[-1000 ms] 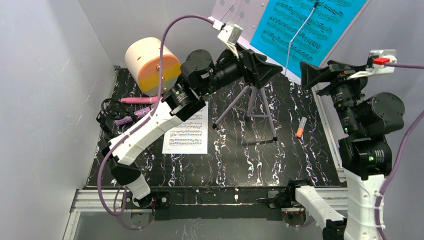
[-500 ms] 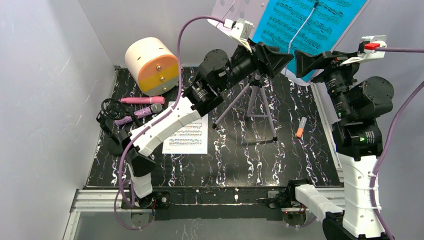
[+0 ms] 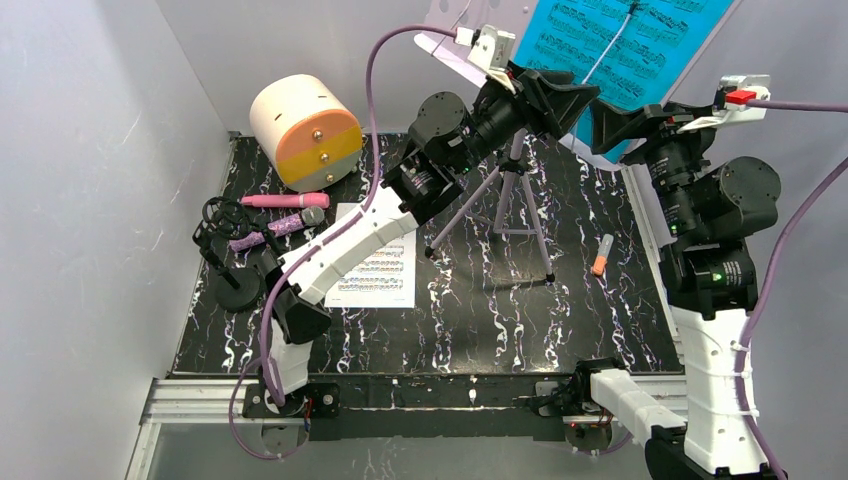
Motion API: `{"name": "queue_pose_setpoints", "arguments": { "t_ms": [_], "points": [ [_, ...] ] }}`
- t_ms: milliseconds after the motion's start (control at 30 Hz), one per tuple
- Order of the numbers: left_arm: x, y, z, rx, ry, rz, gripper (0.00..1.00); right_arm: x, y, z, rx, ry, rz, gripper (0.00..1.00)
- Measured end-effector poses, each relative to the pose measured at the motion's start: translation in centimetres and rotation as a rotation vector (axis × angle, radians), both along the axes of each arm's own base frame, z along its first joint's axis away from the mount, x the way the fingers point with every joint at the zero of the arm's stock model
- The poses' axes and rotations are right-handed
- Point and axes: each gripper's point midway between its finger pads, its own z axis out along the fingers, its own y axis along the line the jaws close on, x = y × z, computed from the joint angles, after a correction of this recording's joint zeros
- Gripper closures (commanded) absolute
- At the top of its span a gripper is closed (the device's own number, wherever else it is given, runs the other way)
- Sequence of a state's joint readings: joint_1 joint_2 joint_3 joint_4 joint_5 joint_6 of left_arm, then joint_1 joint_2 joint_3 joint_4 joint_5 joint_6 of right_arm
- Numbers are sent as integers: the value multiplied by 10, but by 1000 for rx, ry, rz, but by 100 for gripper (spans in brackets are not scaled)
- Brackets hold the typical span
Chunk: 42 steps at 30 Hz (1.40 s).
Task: Pack up the instrument practice props
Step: Pick up the sheet music from the music stand.
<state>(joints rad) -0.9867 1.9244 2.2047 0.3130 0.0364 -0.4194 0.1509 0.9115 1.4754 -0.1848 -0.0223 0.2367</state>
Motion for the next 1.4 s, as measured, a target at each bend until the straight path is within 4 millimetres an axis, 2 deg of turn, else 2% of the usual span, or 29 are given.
{"name": "queue_pose_setpoints", "arguments": {
  "t_ms": [133, 333, 500, 633, 867, 1067, 1400],
  "points": [
    [3, -3, 3, -4, -24, 9, 49, 5, 1, -1, 0, 0, 0, 5],
    [7, -4, 10, -21, -52, 26, 62, 10, -1, 1, 7, -14, -15, 7],
    [5, -6, 13, -33, -64, 33, 82, 11, -5, 5, 18, -39, -35, 11],
    [1, -7, 16, -45, -77, 30, 91, 12, -9, 6, 27, -46, -57, 18],
    [0, -10, 14, -73, -92, 26, 96, 8, -19, 4, 49, -58, -108, 28],
    [0, -9, 14, -90, -98, 34, 100, -4, -32, 12, 62, -92, -170, 33],
    [3, -7, 15, -111, -107, 52, 100, -26, -52, 18, 57, -134, -260, 53]
  ]
}}
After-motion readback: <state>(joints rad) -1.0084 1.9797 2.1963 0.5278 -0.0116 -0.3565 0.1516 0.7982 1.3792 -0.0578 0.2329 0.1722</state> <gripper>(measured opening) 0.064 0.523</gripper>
